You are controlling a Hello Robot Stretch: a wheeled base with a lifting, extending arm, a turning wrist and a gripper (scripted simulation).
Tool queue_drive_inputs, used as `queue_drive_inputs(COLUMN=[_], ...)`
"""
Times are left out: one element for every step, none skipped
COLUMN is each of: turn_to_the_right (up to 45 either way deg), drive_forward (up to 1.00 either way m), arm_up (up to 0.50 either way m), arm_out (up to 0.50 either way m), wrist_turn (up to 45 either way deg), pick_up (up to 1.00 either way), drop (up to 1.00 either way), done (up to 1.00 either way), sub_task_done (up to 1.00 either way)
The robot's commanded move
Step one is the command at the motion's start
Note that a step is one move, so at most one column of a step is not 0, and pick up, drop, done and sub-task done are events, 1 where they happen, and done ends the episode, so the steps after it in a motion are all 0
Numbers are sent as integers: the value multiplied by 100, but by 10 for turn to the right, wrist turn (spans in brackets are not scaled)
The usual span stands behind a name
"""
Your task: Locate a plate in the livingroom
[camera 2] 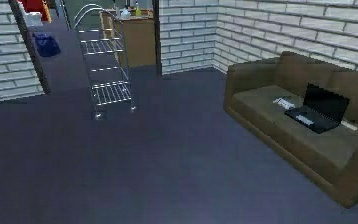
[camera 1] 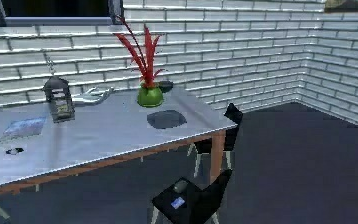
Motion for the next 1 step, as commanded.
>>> queue_drive_inputs(turn_to_the_right=[0], drive_forward=[0], arm_up=[0], arm_out=[0], wrist_turn=[0], pick_up=[0], drop=[0], done=[100], sub_task_done=[0])
